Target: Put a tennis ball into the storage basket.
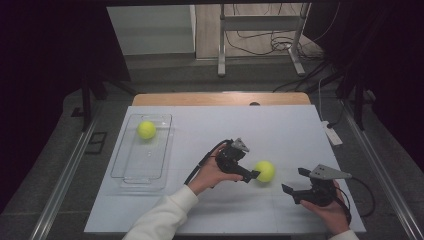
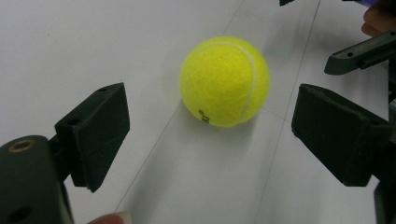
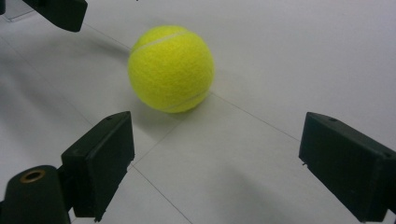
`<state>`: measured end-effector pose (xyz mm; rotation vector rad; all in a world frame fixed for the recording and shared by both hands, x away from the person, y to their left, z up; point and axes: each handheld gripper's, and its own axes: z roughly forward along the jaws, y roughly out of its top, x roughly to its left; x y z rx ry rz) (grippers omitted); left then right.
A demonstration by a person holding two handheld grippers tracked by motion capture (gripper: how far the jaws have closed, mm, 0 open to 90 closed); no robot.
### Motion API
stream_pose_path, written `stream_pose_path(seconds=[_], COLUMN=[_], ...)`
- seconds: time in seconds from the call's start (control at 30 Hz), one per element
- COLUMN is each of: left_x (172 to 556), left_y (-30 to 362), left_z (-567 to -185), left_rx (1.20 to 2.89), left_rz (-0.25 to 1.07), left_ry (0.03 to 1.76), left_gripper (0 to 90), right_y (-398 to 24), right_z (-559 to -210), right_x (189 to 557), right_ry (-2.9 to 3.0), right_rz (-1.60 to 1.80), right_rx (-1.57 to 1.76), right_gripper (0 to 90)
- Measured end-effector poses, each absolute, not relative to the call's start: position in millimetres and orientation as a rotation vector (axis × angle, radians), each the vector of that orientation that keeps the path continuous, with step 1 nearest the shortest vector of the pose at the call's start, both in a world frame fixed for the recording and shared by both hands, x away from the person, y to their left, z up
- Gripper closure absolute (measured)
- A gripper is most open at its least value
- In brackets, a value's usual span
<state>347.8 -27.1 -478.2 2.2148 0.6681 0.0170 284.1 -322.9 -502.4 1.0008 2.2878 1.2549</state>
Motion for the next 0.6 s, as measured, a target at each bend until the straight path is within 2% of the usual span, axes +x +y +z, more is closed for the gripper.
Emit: stream_pose_path(seconds=[0.6], left_x=[353.3], left_y=[-44.0], left_z=[-483.3], left_rx=[2.235], left_rz=[0.003], left_ry=[0.661], left_gripper=[10.3], right_y=[-322.9], right_z=[-502.7], right_x=[284.5], right_ry=[2.29], right_rz=[1.253], right_rx=[1.007], right_gripper=[10.7])
